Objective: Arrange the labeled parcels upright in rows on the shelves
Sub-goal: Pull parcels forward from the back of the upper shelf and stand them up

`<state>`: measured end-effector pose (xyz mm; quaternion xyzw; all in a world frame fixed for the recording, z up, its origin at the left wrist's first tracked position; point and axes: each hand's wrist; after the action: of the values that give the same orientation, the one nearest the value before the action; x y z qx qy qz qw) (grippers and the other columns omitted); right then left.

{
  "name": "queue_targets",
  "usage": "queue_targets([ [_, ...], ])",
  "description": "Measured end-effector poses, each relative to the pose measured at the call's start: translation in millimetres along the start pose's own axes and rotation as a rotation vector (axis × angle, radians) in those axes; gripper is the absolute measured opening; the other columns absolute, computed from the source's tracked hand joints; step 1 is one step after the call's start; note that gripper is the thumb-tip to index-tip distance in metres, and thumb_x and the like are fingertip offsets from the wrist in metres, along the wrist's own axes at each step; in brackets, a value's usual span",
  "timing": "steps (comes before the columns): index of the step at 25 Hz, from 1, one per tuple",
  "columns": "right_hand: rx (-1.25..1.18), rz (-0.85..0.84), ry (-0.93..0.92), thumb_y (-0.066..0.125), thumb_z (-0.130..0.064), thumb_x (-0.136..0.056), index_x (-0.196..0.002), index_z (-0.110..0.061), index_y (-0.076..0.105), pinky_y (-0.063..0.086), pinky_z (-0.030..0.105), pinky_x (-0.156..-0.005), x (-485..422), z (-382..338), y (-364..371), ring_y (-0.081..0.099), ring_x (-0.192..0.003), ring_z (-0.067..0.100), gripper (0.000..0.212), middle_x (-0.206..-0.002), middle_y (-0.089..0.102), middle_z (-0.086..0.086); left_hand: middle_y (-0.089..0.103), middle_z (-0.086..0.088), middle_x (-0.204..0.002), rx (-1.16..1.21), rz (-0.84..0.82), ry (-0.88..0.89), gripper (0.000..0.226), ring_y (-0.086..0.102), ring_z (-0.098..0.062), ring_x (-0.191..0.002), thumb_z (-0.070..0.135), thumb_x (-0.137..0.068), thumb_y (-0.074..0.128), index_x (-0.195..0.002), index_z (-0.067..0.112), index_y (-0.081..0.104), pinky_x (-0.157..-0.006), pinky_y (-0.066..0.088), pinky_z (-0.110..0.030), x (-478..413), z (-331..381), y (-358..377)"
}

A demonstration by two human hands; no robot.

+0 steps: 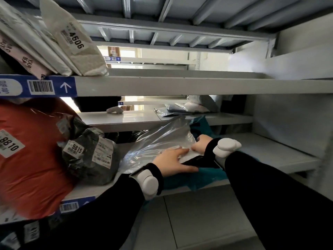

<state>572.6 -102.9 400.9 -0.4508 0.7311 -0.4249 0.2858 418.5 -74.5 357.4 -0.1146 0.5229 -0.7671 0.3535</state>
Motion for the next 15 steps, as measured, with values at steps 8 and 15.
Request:
queue_targets([
  [8,-0.130,0.048,-0.023,0.060,-0.019,-0.077,-0.074,-0.011,0.053,0.034,0.028,-0.053,-14,16,20,0.053,-0.074,0.027,0.010,-0.072,0.054,0.007,0.035,-0.010,-0.155,0.109,0.088,-0.081,0.055,0.028,-0.019,-0.145,0.041,-0.092,0.054,-0.143,0.023,0.044,-0.115,0.022,-0.027,-16,-1,14],
  [15,-0.272,0.116,0.042,0.042,-0.012,-0.091,-0.056,-0.018,0.038,0.035,0.025,-0.071,-16,17,22,0.044,-0.078,0.025,0.036,-0.077,0.048,0.009,0.066,-0.017,-0.119,0.209,0.163,-0.116,0.028,0.056,-0.035,-0.116,0.016,-0.094,0.043,-0.104,0.012,0.069,-0.091,0.041,-0.035,-22,-1,9],
])
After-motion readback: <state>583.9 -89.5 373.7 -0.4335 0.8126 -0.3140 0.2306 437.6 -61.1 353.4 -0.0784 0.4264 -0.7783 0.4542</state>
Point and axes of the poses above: each hand's wrist, its own x-axis away from the middle knuckle, its own y-axis out of the palm, z = x × y
